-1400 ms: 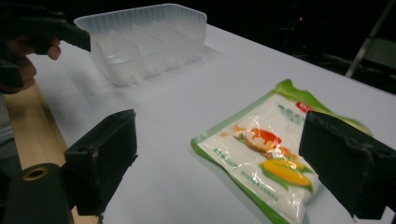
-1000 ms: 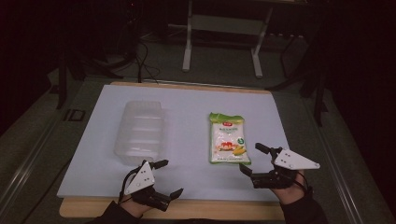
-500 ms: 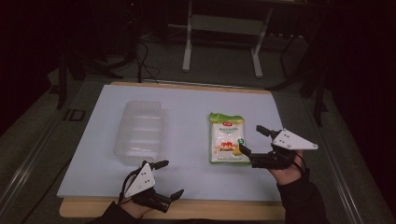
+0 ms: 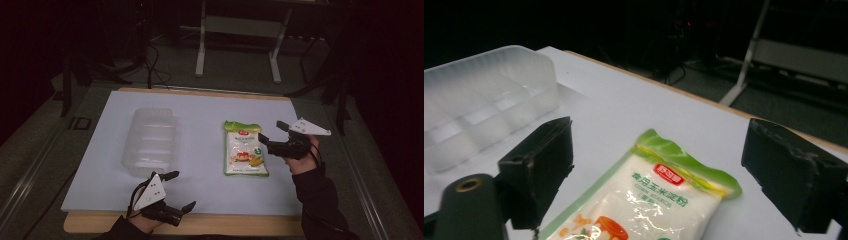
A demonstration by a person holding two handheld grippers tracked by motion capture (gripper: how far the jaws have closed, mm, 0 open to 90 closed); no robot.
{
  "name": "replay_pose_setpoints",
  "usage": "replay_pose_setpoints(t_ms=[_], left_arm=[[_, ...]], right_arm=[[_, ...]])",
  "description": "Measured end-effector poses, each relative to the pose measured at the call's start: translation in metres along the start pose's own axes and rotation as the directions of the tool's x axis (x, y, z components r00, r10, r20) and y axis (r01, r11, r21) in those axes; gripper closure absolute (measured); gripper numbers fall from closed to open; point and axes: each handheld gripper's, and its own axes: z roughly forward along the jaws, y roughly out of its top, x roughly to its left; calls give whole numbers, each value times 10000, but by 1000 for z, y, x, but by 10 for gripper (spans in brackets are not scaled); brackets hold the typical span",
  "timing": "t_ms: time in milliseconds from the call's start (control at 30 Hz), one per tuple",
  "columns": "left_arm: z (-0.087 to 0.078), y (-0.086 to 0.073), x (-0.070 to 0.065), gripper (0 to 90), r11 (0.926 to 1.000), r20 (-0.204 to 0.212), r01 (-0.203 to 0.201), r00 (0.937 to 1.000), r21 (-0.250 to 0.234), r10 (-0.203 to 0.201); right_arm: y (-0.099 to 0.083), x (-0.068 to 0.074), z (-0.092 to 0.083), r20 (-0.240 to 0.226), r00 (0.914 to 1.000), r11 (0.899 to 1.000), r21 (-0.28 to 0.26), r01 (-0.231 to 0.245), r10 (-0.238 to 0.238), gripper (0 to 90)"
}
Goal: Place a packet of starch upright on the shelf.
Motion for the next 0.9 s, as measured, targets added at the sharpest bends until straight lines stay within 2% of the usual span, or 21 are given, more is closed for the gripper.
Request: replay_pose_setpoints(t_ms=[33, 367, 567, 667, 700, 833, 900], left_arm=[[0, 0, 0, 0, 10000, 41, 11, 10000, 5, -11], [1, -1, 0, 0, 9999, 45, -33, 10000, 123, 32], [1, -1, 1, 0, 9999, 77, 85, 9999, 108, -86], [1, -2, 1, 0, 9999, 57, 75, 10000, 136, -76], [1, -2, 1, 0, 9999, 105, 94, 9999, 130, -95], [1, -2, 2, 0, 9998, 94, 91, 9999, 181, -92], [2, -3, 2, 0, 9996, 176, 164, 9997, 227, -168]], right_arm=[[0, -2, 2, 25, 9998, 9998, 69, -183, 183, 144], [-4, -22, 28, 610, 9936, 9931, 632, -993, 954, 170], [-14, -31, 46, 1057, 9905, 9883, 1153, -1002, 881, 170], [-22, -36, 56, 1135, 9856, 9798, 1420, -1407, 1251, 180], [-25, -37, 58, 1178, 9841, 9776, 1482, -1495, 1327, 215], [-36, -41, 69, 1208, 9795, 9680, 1744, -1805, 1609, 220], [-42, -43, 75, 1213, 9753, 9601, 1899, -2052, 1844, 222]])
